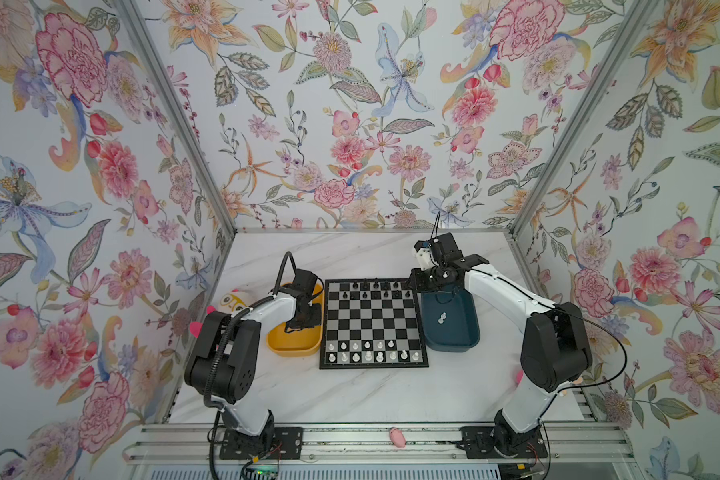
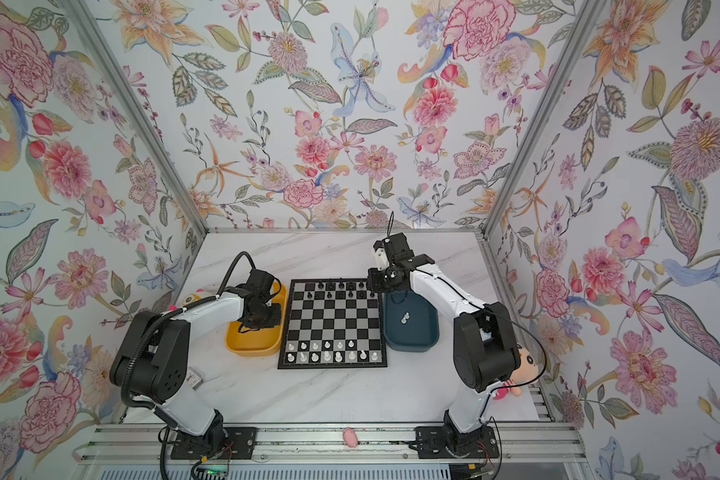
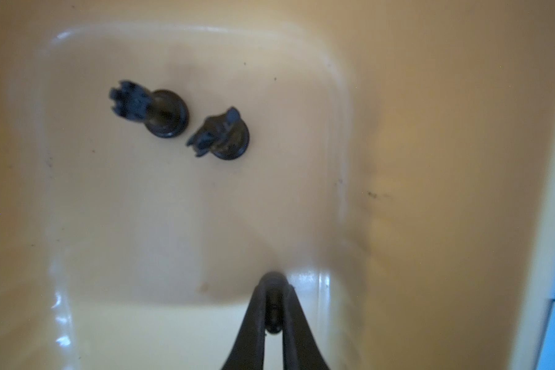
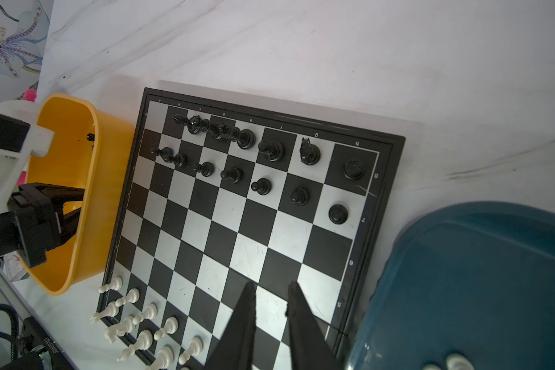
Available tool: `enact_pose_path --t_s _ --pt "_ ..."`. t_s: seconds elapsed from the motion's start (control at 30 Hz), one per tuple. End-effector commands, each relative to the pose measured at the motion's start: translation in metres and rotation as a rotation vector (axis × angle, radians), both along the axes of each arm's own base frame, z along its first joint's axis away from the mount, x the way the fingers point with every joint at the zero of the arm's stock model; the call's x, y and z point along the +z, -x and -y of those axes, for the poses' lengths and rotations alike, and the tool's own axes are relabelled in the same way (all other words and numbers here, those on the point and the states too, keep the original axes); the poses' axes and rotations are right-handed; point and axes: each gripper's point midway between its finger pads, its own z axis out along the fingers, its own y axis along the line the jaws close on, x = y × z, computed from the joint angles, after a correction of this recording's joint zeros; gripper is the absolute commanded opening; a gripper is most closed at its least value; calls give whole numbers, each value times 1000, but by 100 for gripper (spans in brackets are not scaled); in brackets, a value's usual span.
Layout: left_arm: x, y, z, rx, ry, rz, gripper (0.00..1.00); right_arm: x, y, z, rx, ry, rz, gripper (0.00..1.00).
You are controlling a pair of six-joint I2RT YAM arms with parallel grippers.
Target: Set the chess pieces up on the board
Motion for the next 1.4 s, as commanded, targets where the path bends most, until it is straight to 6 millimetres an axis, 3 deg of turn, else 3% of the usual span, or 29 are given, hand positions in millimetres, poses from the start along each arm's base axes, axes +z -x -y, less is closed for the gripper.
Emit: enact_pose_path --t_s 0.0,0.23,0.53,0.87,1.03,1.37 --pt "-2 0 -7 15 -24 -18 10 0 0 -1 -4 7 -9 21" --pt "15 -4 -13 24 -57 11 7 0 0 -2 -4 7 -8 21" --pt "56 -14 -15 26 -71 83 6 0 1 -1 1 5 -9 21" --pt "105 -44 16 -52 -40 183 7 3 2 0 1 4 1 20" --pt "109 -58 40 -110 -34 191 7 5 4 4 -8 5 8 21" --pt "96 -74 75 -187 -13 171 7 5 8 15 -32 12 10 21"
